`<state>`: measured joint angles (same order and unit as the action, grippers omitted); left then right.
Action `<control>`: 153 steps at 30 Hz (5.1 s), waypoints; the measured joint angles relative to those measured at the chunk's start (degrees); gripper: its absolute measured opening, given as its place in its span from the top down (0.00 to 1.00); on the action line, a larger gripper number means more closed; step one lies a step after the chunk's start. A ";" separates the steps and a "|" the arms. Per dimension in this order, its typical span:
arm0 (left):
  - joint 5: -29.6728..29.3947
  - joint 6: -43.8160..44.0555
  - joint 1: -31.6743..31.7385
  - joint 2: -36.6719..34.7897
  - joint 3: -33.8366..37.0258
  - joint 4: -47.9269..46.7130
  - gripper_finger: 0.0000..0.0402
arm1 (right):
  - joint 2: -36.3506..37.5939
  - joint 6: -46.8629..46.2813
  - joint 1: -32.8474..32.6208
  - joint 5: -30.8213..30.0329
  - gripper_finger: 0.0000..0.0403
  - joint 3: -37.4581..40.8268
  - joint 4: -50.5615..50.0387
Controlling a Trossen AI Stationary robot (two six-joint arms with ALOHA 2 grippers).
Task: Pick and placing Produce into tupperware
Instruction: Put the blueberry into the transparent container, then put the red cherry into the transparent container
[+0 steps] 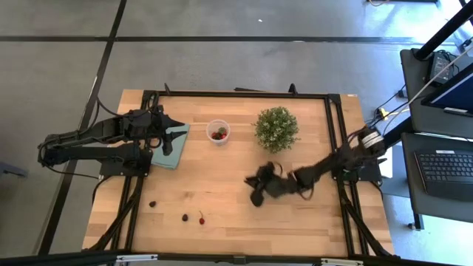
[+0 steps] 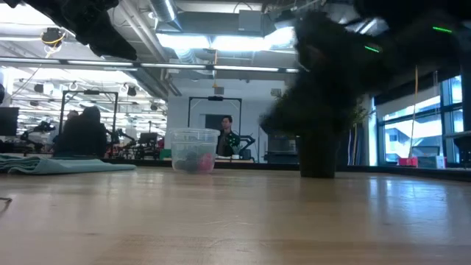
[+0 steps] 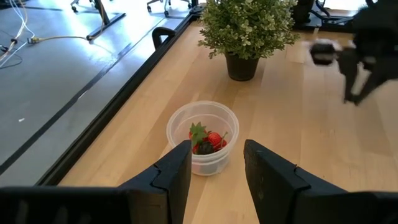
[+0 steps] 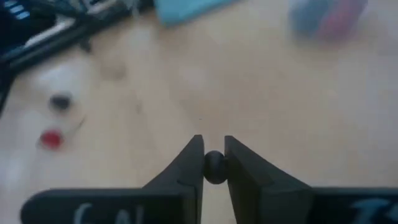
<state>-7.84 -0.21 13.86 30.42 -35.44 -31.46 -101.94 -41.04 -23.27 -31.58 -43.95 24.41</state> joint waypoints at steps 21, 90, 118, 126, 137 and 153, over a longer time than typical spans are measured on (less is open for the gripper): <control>-0.01 -0.33 0.01 0.01 0.00 0.10 0.65 | -2.44 22.06 32.54 22.52 0.87 -45.03 -43.89; 13.57 -4.74 -3.08 -3.41 0.00 3.42 0.65 | 0.95 35.44 33.90 12.44 0.46 -65.90 -69.32; 9.35 -0.79 -5.80 3.82 -0.02 8.95 0.31 | 59.45 31.02 27.50 -1.26 0.46 18.56 -13.15; 19.64 3.51 -5.81 6.02 0.00 11.32 0.30 | 60.60 31.03 27.52 0.29 0.46 22.69 -8.31; 25.29 1.09 -20.31 19.39 -0.02 19.47 0.31 | 60.75 30.77 27.52 4.98 0.46 22.69 -8.72; 9.99 -4.89 -41.20 42.95 0.00 32.64 0.32 | 60.73 30.76 27.52 6.41 0.46 22.69 -10.19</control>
<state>2.15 -5.09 -27.34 73.37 -35.44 1.17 -41.21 -10.28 4.25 -25.17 -21.26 14.22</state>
